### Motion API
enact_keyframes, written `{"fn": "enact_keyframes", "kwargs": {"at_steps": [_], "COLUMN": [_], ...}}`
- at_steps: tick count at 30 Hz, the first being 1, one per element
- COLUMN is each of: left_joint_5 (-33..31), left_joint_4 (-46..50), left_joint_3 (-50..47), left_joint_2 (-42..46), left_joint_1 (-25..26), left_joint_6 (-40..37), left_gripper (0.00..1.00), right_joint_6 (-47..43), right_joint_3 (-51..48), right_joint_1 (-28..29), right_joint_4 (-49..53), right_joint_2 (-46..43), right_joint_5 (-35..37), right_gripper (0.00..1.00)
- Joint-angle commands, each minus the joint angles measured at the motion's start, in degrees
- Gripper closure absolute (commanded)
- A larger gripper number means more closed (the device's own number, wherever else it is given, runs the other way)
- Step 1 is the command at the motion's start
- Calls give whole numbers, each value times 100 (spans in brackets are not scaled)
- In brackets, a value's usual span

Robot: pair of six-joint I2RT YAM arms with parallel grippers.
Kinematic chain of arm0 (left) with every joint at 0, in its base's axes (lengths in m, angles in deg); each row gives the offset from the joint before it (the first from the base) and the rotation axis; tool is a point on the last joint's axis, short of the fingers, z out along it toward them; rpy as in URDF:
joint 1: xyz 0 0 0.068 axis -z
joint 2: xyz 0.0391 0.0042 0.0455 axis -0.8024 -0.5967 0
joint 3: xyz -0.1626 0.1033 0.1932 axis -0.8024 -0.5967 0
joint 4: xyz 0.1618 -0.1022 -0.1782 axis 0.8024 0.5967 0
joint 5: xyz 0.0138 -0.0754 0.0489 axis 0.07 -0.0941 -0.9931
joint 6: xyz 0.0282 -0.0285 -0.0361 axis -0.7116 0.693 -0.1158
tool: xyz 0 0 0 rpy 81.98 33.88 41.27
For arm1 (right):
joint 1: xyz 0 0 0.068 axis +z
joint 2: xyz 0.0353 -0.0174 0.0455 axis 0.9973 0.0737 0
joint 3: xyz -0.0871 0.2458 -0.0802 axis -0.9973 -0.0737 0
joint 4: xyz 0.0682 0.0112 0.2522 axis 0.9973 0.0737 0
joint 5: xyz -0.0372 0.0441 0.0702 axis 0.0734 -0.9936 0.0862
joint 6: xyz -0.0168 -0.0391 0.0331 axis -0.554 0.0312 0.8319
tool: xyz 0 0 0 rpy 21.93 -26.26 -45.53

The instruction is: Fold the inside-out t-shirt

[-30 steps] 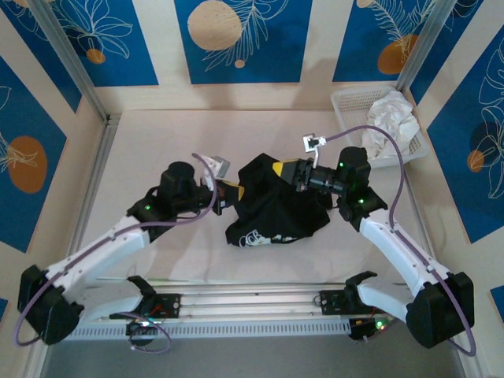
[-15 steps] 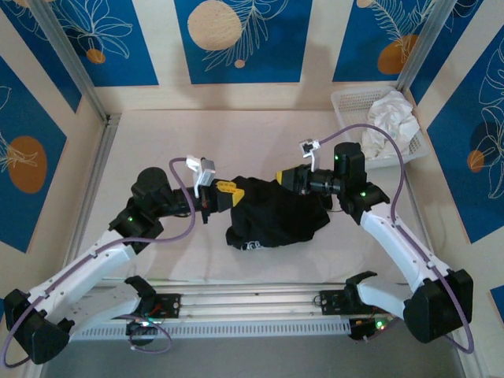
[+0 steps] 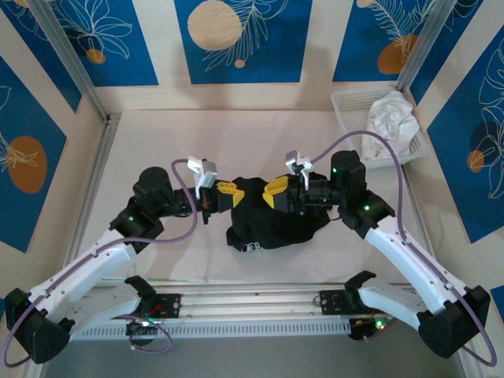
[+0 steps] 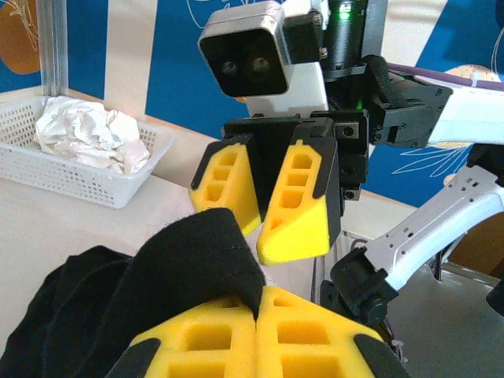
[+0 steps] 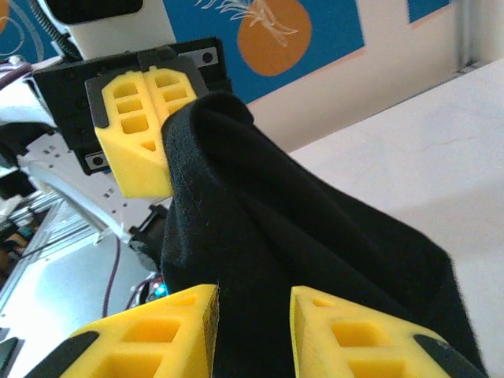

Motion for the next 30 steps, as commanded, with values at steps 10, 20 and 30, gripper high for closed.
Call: {"fn": "enact_keyframes", "kwargs": {"at_steps": [10,20,30], "left_joint_5": [307,308,-38], "left_joint_4": [-154,-140,109], "left_joint_3": [59,50,109], "left_joint_2": [-5,4,-3], "left_joint_1": [-50,-50,-49], "left_joint_6": [-108,-114,-192], "left_gripper": [100,100,100], "right_joint_6": [5,26,-79], "right_joint_3": [270,336,236], "right_joint_1": [156,289,230], "right_joint_4": [-496,-678,-543], "right_joint_2": [706,882,673], "right_joint_5": [-857,-1019,-1032], "right_gripper": [61,63,97]}}
